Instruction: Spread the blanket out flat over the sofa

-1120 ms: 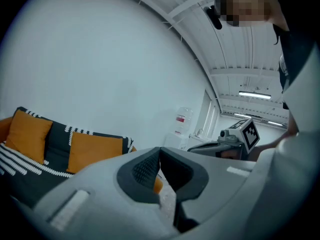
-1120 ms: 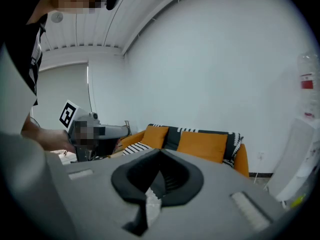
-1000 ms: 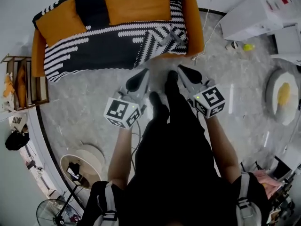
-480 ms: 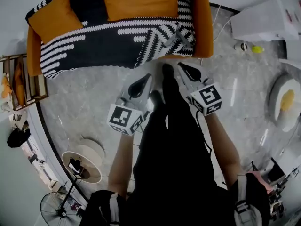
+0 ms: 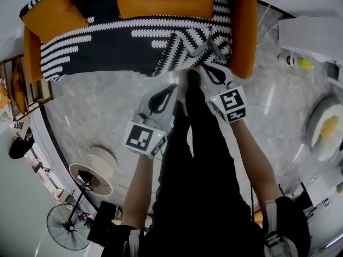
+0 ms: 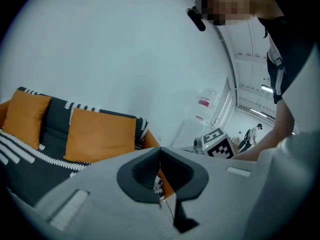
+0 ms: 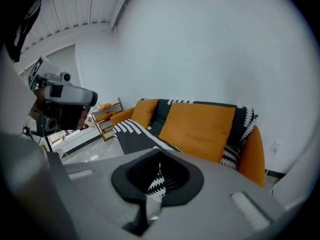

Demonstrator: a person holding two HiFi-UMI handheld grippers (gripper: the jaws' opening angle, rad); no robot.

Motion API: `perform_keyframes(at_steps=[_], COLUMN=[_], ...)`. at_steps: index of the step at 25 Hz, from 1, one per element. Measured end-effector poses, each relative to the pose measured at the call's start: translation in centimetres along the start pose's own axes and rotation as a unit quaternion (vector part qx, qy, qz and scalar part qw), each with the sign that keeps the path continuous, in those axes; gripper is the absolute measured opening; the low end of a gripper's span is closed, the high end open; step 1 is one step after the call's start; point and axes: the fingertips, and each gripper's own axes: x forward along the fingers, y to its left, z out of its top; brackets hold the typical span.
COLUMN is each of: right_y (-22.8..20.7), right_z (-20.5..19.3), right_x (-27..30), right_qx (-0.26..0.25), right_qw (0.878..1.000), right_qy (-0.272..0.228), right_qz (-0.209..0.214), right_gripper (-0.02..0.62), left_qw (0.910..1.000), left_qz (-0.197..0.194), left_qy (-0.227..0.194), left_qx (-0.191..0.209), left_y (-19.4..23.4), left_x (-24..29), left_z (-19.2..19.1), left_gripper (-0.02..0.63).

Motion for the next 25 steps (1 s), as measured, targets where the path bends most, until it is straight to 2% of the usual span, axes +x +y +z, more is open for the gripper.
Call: perform_keyframes(at_steps=[8, 9, 12, 20, 25], right_y=[-5.0, -5.4, -6.4, -8.4, -9.3], right_z=[-5.4, -6.2, -8.7, -14.6, -17.1], right_x=[7.9, 8.7, 11.0, 17.0, 19.6], right_qx=[-0.002, 0.001, 0.005, -0.027, -0.041], right_qw=[0.998, 0.998, 0.996, 0.991, 0.983], right_qy=[0.060, 0.068, 0.090, 0.133, 0.179], right_qz=[0.014, 0.015, 0.016, 0.003, -0.002], right_gripper=[0.006, 0.034, 0.056, 0.123, 0.156], left_qw=[0.9997, 0.9996, 0.9994, 0.9982, 0.9975], left_qz=[0.017, 0.018, 0.017, 0.019, 0.019], left_qy=[0.017, 0.020, 0.027, 0.046, 0.055], left_qx=[-0.009, -0.010, -0.017, -0.033, -0.040], left_y=[3.4, 3.8, 4.9, 8.5, 10.2], left_x=[5.8, 6.3, 7.6, 10.6, 11.8], left_z=[-1.5, -1.9, -3.3, -8.5, -9.4], left_gripper=[0.012, 0.012, 0.012, 0.012, 0.012])
